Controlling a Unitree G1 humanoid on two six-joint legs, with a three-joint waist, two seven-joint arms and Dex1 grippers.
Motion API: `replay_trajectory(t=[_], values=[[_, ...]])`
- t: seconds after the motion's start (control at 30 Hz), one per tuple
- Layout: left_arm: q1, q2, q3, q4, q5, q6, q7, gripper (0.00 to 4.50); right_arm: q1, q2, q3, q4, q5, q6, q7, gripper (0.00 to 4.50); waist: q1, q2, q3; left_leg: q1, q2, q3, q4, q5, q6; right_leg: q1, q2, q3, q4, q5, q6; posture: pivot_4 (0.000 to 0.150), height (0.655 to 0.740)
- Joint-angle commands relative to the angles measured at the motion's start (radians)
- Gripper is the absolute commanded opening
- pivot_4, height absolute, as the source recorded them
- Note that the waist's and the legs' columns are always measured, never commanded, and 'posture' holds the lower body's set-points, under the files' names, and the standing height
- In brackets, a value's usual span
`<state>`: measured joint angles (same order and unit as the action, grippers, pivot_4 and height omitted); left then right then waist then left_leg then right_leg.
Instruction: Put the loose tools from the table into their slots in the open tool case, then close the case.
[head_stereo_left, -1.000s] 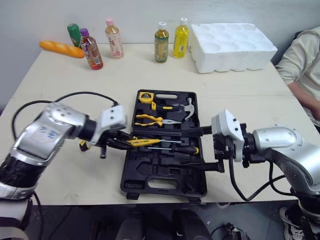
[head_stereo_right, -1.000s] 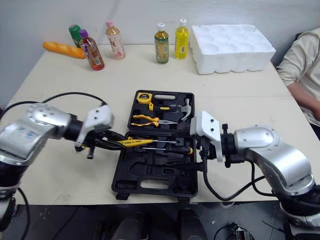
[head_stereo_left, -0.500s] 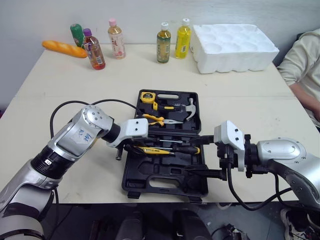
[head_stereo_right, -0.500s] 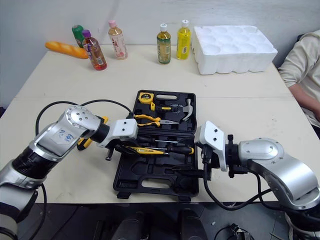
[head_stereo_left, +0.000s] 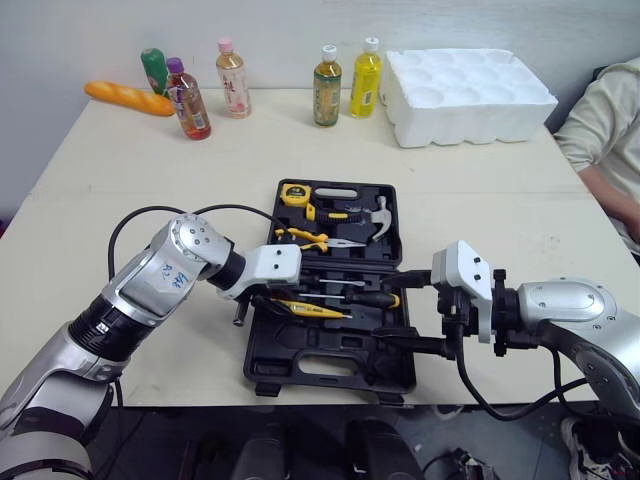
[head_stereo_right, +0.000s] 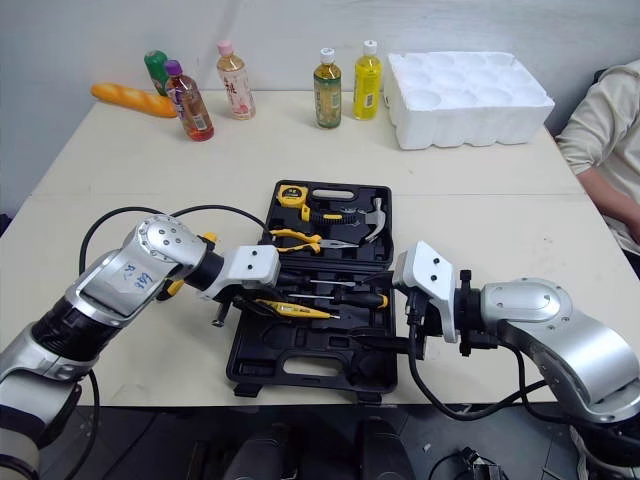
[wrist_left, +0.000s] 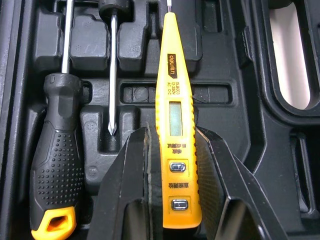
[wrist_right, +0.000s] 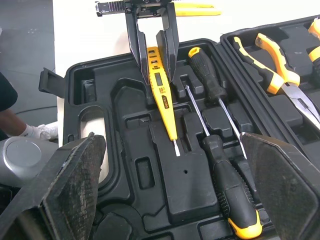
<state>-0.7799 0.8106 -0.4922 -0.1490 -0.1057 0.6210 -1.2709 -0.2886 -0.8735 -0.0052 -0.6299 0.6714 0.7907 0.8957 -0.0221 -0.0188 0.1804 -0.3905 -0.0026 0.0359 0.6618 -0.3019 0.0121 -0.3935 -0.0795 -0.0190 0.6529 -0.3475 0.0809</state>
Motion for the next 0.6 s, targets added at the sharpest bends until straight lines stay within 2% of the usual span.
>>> replay_trajectory(t=[0.03, 0.5, 0.57, 0.6], values=[[0.002, 0.004, -0.002, 0.016, 0.044, -0.009, 0.007, 0.55, 0.003, -0.014, -0.024, -0.030, 0.011, -0.002, -0.002, 4.50, 0.000, 0.000, 0.000, 0.000, 0.000, 0.000, 0.000, 0.000, 0.000, 0.000, 0.000, 0.000, 0.000, 0.000, 0.000, 0.150, 0.7400], [0.005, -0.009, 0.017, 0.028, 0.049, -0.003, 0.003, 0.55, -0.003, -0.011, -0.008, -0.017, -0.006, -0.014, 0.006, 4.50, 0.000, 0.000, 0.000, 0.000, 0.000, 0.000, 0.001, 0.000, 0.000, 0.000, 0.000, 0.000, 0.001, 0.000, 0.000, 0.150, 0.7400], [0.006, -0.025, 0.032, 0.028, 0.028, 0.013, 0.008, 1.57, -0.003, -0.011, -0.008, -0.017, -0.006, -0.014, 0.006, 4.50, 0.000, 0.000, 0.000, 0.000, 0.000, 0.000, 0.001, 0.000, 0.000, 0.000, 0.000, 0.000, 0.001, 0.000, 0.000, 0.150, 0.7400], [0.004, -0.037, 0.046, 0.030, 0.014, 0.025, 0.012, 1.75, -0.003, -0.011, -0.008, -0.017, -0.007, -0.014, 0.006, 4.50, 0.001, 0.000, 0.000, 0.000, 0.000, 0.000, 0.001, 0.000, 0.000, 0.000, 0.000, 0.000, 0.001, 0.000, 0.000, 0.150, 0.7400]])
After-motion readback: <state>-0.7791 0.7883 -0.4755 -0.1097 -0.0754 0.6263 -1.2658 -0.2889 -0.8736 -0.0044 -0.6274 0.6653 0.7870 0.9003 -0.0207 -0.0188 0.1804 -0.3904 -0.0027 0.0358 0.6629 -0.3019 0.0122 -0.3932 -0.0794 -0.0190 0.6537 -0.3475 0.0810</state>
